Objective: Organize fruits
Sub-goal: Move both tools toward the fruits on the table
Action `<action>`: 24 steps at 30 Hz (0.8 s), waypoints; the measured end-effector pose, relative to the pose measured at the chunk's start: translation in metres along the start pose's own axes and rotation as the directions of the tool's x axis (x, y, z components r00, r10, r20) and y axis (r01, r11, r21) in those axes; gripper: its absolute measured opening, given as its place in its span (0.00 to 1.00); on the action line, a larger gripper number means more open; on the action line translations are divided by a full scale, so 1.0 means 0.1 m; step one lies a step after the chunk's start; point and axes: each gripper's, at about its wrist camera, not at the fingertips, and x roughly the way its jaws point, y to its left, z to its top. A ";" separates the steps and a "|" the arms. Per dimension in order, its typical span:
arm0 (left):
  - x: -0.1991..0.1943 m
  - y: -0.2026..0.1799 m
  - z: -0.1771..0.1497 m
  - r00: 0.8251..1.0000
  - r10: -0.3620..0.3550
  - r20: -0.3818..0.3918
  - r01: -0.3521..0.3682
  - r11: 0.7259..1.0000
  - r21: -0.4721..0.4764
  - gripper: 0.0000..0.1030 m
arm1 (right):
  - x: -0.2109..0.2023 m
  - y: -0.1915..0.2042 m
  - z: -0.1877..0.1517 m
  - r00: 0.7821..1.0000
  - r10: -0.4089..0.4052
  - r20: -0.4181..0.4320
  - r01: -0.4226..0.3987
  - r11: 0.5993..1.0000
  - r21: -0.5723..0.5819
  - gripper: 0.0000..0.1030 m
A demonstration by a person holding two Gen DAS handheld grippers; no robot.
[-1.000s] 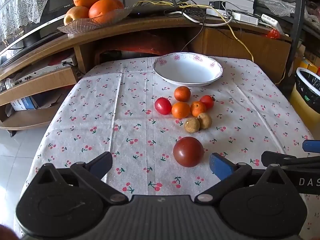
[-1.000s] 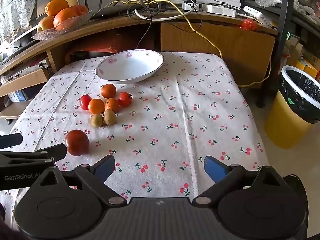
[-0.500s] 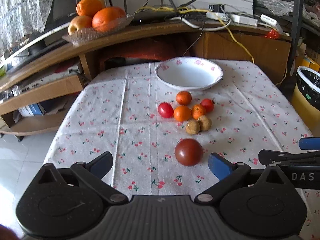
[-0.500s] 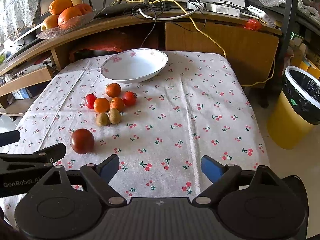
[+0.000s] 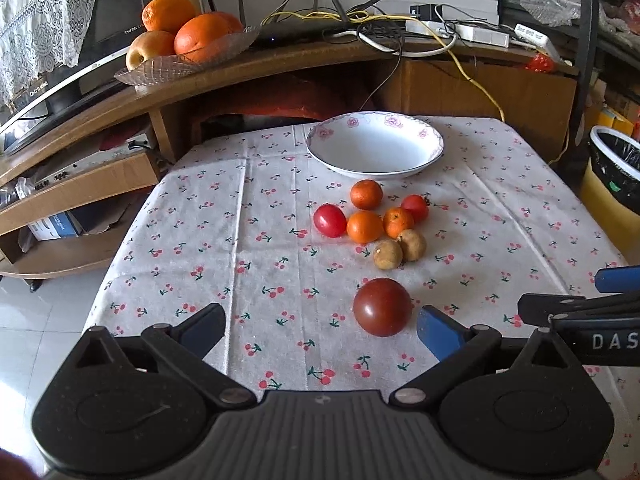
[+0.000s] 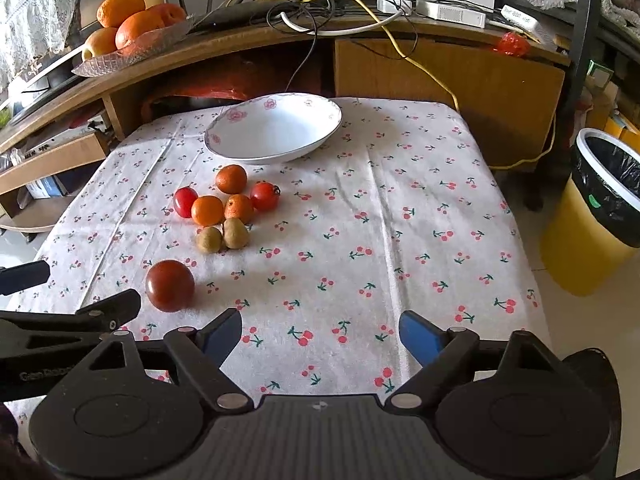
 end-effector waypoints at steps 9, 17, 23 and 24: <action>0.07 -0.01 -0.01 1.000 -0.013 -0.022 0.013 1.000 -0.007 1.00 | 0.03 -0.03 -0.03 1.000 0.002 -0.012 -0.002 1.000 0.009 0.80; 0.12 -0.02 0.00 1.000 -0.020 -0.022 0.020 1.000 0.003 1.00 | 0.08 -0.05 -0.04 1.000 0.000 -0.029 0.001 1.000 0.025 0.80; 0.15 -0.04 -0.02 1.000 -0.019 -0.018 0.020 0.999 0.027 1.00 | 0.13 -0.05 -0.04 0.999 -0.002 -0.042 0.003 1.000 0.021 0.80; 0.16 -0.05 -0.01 1.000 -0.021 -0.018 0.021 0.999 0.033 1.00 | 0.13 -0.06 -0.04 0.999 -0.001 -0.044 0.002 1.000 0.020 0.80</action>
